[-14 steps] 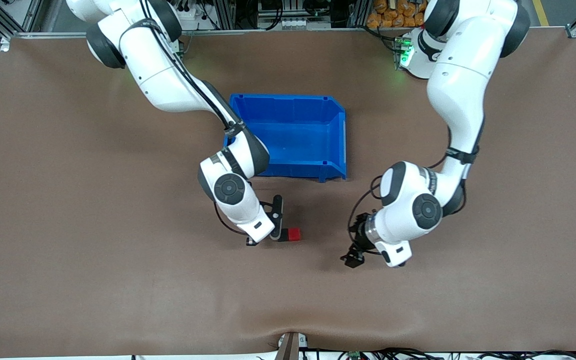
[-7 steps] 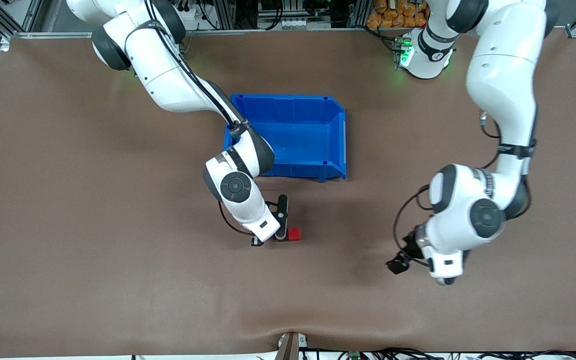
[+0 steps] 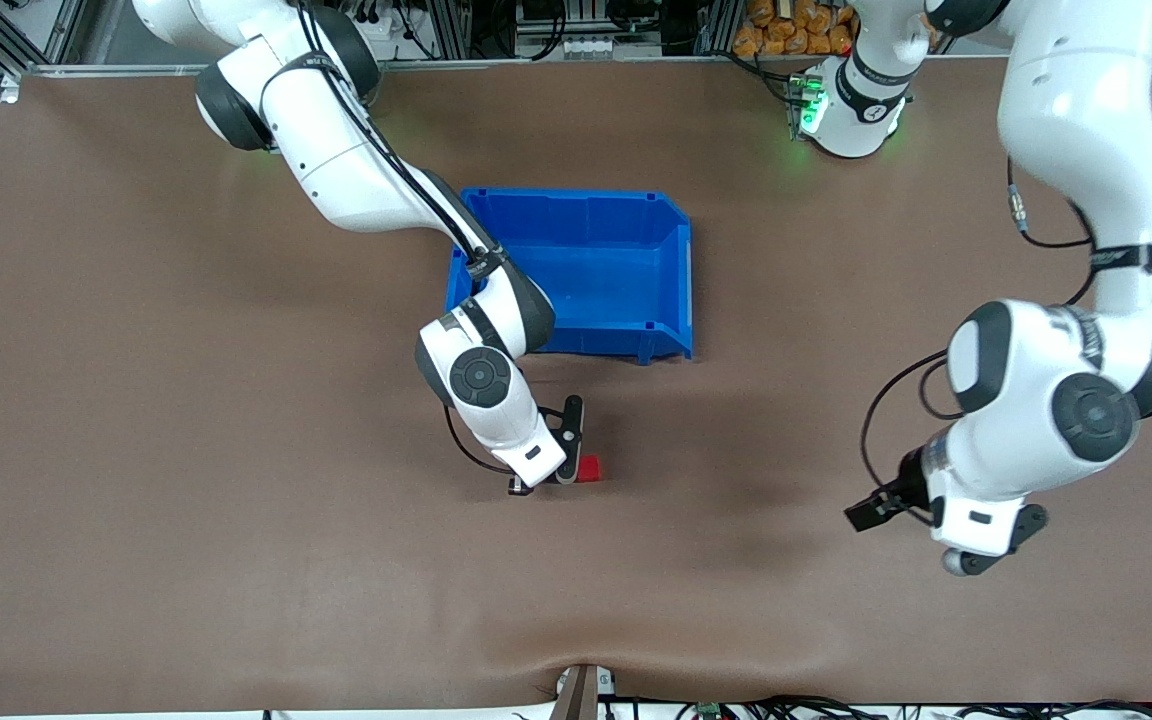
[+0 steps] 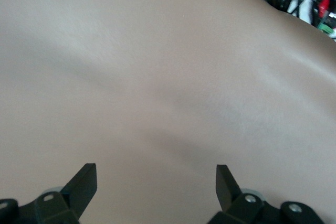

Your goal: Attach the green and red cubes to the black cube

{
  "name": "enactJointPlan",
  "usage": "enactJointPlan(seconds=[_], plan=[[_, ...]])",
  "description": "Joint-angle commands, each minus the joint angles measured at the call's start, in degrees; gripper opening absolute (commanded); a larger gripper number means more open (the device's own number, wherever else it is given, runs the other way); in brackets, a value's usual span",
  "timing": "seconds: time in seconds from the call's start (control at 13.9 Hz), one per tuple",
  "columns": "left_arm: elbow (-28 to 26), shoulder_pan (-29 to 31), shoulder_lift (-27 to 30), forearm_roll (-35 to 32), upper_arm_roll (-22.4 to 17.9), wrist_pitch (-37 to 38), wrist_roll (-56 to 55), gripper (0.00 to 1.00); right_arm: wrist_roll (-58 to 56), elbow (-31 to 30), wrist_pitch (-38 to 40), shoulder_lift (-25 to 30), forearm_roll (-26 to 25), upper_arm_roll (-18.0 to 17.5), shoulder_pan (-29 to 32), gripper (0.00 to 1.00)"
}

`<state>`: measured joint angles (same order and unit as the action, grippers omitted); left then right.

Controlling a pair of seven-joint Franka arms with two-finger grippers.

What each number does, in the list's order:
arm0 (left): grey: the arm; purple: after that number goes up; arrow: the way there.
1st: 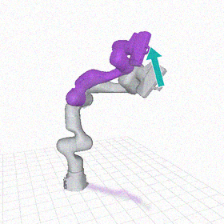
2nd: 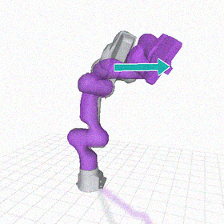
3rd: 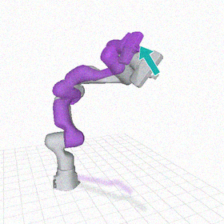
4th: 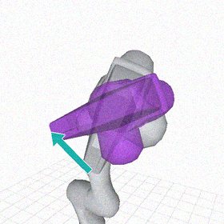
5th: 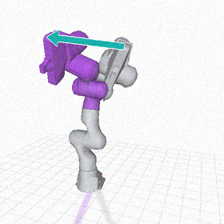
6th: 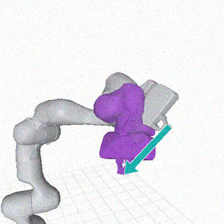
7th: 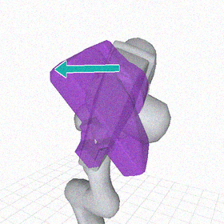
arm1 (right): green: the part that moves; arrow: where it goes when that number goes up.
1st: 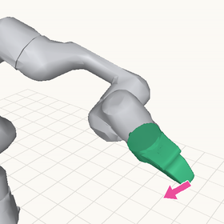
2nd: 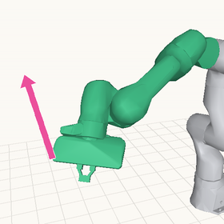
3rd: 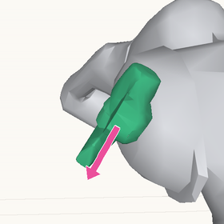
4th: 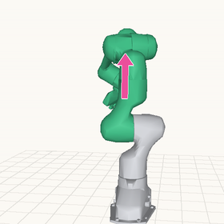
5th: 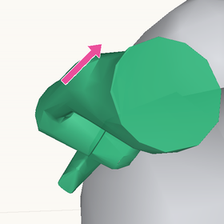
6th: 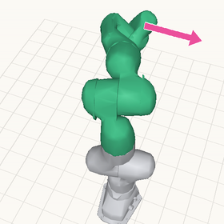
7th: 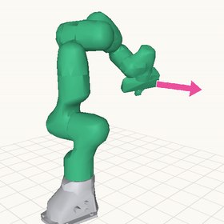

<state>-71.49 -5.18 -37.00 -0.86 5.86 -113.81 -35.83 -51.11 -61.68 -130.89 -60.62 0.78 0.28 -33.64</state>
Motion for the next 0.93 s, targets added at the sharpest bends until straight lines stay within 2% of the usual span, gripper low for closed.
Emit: enactJointPlan(seconds=[0.0, 0.36, 0.43, 0.5, 0.57, 0.86], plan=[[-1.4, 1.9, 4.4, -1.4, 0.5, 2.5, 5.3, 1.0, 1.5, 3.7, -0.8, -2.9, -1.0, 0.6, -0.6, 0.0], [-1.4, 1.8, 9.6, -1.7, 0.7, 7.5, 12.2, 1.0, 3.4, 4.0, -1.1, -3.4, -1.0, 0.5, -1.5, 0.0], [-1.4, 1.8, 11.1, -1.8, 0.8, 8.0, 15.4, 1.0, 3.4, 4.0, -1.1, -3.3, -1.0, 0.5, -1.5, 0.19], [-1.5, 1.9, 13.0, -1.8, 1.0, 9.4, 16.7, 1.0, 3.4, 4.0, -1.1, -3.4, -0.9, 0.5, -1.4, 0.67], [-1.5, 1.8, 14.7, -1.9, 0.9, 11.3, 17.2, 1.0, 3.4, 4.0, -1.3, -3.4, -0.9, 0.4, -1.0, 1.0], [-4.7, 1.8, 22.7, -1.8, 1.1, 15.9, 20.4, 1.0, 3.2, 3.8, -0.9, -2.9, -0.3, 0.4, -0.3, 1.0]])
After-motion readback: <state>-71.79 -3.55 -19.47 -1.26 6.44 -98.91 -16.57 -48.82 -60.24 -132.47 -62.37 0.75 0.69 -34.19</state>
